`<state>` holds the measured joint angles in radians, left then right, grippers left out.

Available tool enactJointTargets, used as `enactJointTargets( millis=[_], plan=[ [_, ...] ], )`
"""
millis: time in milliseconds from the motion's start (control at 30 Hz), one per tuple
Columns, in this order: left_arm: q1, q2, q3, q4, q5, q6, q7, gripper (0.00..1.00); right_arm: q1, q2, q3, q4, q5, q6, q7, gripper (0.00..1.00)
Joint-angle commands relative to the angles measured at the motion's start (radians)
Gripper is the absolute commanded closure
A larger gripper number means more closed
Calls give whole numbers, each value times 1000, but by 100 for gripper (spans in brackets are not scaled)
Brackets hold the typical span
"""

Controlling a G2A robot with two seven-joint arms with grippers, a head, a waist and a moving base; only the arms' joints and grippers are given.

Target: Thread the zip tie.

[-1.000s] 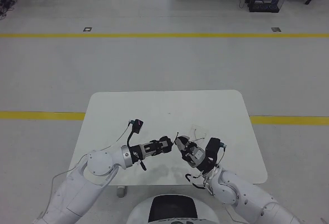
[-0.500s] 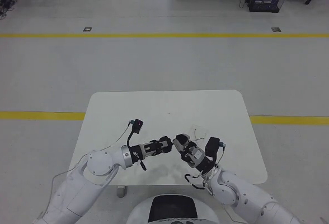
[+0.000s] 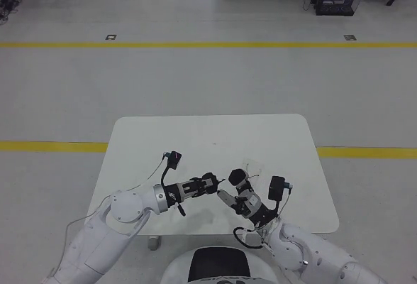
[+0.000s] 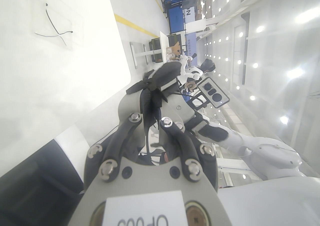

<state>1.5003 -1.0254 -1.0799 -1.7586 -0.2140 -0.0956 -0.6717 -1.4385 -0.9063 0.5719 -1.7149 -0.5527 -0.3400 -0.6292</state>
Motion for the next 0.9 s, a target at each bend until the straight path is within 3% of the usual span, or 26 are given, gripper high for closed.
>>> enactJointTargets(
  millis=[0, 267, 467, 633, 867],
  plan=[
    [0, 0, 0, 0, 0, 0, 0, 100, -1, -1, 3, 3, -17, 0, -1, 0],
    [0, 0, 0, 0, 0, 0, 0, 100, -1, -1, 3, 3, -17, 0, -1, 0],
    [0, 0, 0, 0, 0, 0, 0, 100, -24, 9, 55, -6, -4, 0, 29, 0],
    [0, 0, 0, 0, 0, 0, 0, 100, -71, 64, 111, -73, 15, 0, 35, 0],
    [0, 0, 0, 0, 0, 0, 0, 100, -127, 170, 206, -149, 125, 0, 49, 0]
  ],
)
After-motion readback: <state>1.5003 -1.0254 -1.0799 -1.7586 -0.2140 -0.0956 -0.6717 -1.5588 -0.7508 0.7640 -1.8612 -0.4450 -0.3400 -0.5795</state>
